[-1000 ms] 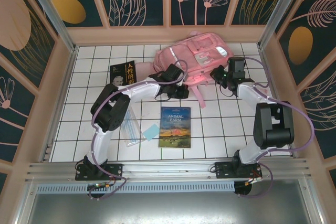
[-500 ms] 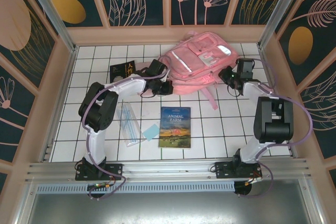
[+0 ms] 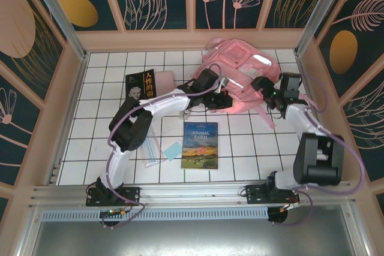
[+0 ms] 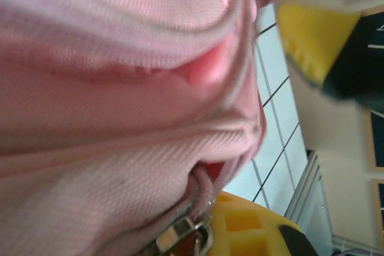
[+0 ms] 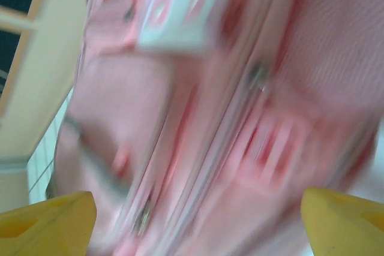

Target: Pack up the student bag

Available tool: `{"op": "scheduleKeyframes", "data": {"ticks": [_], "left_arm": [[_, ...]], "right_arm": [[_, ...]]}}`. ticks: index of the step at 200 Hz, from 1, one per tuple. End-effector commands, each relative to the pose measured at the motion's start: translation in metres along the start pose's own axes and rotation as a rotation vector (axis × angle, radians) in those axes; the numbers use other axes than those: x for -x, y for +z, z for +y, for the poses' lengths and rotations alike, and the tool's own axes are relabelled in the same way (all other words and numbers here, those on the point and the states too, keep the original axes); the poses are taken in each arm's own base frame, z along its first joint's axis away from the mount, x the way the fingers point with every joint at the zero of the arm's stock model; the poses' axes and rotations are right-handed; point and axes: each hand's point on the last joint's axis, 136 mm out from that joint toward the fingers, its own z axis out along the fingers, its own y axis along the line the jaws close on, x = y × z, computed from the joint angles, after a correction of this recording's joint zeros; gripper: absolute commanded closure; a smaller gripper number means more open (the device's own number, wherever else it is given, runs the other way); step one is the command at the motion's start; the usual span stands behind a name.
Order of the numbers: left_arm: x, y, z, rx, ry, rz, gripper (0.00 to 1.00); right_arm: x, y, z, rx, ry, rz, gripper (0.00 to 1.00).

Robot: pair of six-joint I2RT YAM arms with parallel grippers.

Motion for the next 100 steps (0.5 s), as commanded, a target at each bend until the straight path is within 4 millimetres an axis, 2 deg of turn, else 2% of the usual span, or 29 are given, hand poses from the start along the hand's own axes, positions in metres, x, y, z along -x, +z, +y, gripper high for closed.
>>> {"op": "scheduleKeyframes", "data": {"ticks": [1, 32, 48, 74, 100], "left_arm": [[0.033, 0.000, -0.043, -0.108, 0.069, -0.105, 1.00], [0.029, 0.003, -0.031, -0.063, 0.052, -0.118, 1.00], [0.026, 0.002, -0.030, -0.069, 0.044, -0.114, 1.00], [0.016, 0.002, -0.036, -0.092, 0.041, -0.088, 1.00], [-0.001, -0.001, -0.037, -0.099, 0.033, -0.054, 1.00]], "right_arm": [[-0.034, -0.015, 0.009, 0.045, 0.057, 0.096, 0.11], [-0.039, -0.037, -0.014, -0.089, 0.025, 0.086, 0.10], [-0.052, -0.042, -0.012, -0.054, 0.062, 0.127, 0.10], [-0.075, -0.030, -0.001, 0.073, 0.174, 0.169, 0.10], [-0.070, -0.012, 0.011, 0.179, 0.240, 0.109, 0.11]]}}
